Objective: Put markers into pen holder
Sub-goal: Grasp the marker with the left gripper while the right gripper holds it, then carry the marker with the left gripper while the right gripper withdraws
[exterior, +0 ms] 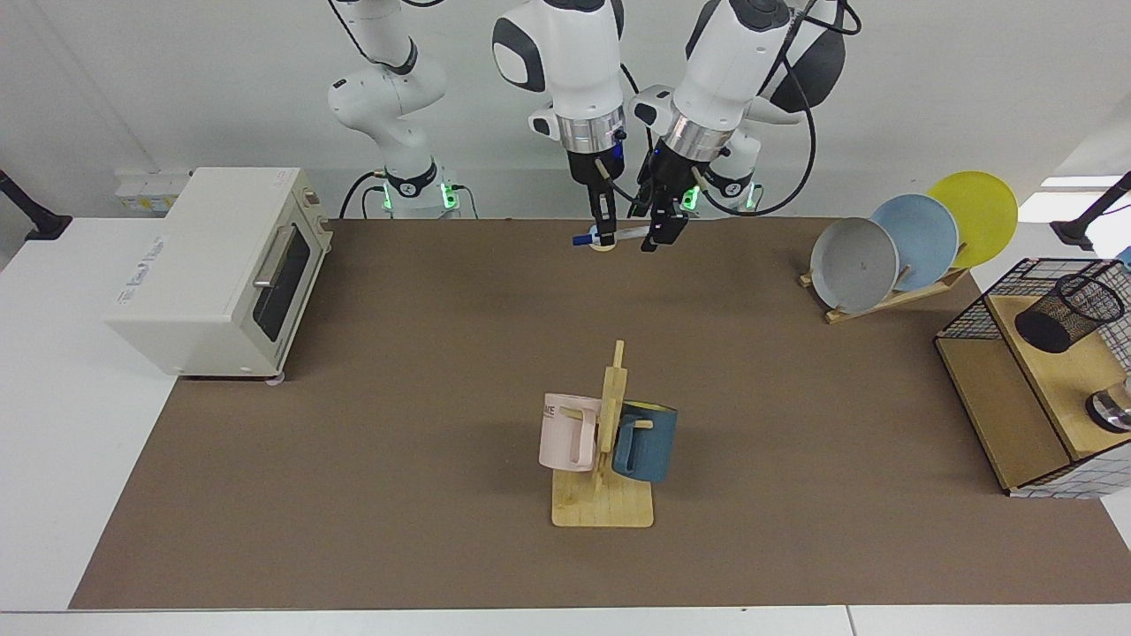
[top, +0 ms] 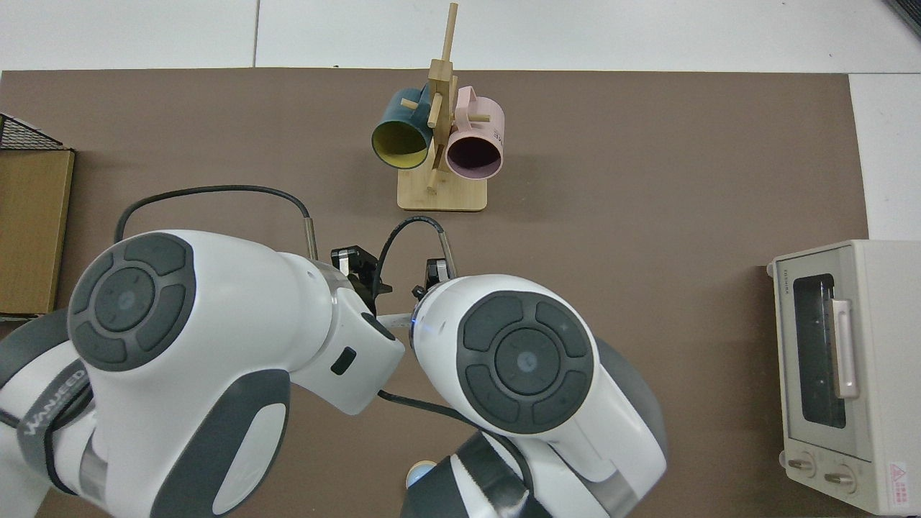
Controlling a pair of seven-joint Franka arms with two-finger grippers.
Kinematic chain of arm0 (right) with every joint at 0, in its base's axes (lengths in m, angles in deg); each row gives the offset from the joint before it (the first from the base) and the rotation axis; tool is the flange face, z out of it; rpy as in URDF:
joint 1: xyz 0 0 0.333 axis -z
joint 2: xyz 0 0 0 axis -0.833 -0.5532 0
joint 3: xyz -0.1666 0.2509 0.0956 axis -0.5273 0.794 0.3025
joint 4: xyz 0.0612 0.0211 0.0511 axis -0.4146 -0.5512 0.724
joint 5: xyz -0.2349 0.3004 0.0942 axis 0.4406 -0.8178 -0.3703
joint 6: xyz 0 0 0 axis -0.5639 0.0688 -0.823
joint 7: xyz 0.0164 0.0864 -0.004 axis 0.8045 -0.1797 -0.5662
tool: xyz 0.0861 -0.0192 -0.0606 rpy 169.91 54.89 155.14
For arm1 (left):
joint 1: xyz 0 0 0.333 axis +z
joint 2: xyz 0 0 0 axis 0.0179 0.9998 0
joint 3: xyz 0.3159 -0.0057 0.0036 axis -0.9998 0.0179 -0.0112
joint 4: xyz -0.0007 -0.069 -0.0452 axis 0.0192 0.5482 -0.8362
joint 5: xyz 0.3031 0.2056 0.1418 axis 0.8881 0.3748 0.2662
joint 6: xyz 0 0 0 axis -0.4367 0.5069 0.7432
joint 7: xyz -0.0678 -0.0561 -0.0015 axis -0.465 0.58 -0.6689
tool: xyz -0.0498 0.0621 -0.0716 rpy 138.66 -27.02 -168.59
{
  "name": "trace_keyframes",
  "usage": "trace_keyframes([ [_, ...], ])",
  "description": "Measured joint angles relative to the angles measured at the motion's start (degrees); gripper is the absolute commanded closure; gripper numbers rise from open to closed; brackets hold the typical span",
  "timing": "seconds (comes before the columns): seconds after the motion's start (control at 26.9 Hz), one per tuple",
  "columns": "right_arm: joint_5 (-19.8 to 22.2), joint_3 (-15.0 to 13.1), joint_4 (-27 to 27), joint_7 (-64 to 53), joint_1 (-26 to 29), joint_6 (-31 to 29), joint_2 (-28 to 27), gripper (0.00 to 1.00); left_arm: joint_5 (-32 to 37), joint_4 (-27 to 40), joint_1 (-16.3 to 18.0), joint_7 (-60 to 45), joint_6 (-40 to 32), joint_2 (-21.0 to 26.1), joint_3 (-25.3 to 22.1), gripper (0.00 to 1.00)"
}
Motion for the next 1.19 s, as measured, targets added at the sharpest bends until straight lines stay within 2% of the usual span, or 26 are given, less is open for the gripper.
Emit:
trace_keyframes([
  [0.11,-0.2,0.0,0.1,0.0,0.0,-0.5,-0.2,1.0,-1.0,0.0,0.0,-0.4,0.1,0.0,0.0,0.4],
  [0.48,-0.4,0.0,0.2,0.0,0.0,-2.1,-0.3,1.0,-2.4,0.2,0.0,-1.2,1.4,0.0,0.0,0.52],
  [0.56,-0.4,0.0,0.3,0.0,0.0,-2.1,-0.3,1.0,-2.4,0.2,0.0,-1.3,1.8,0.0,0.0,0.6],
  [0.67,-0.4,0.0,0.3,0.0,0.0,-2.1,-0.4,1.0,-2.5,0.2,0.0,-1.4,2.7,0.0,0.0,0.81],
  [0.86,-0.4,-0.1,0.4,-0.3,0.0,-2.2,-0.5,1.0,-2.5,0.3,0.0,-1.2,3.2,0.0,0.0,1.0],
  [1.19,-0.4,0.0,0.6,-0.5,0.0,-2.2,-0.6,1.0,-2.5,0.3,0.0,-1.0,3.3,0.0,-0.1,1.0],
])
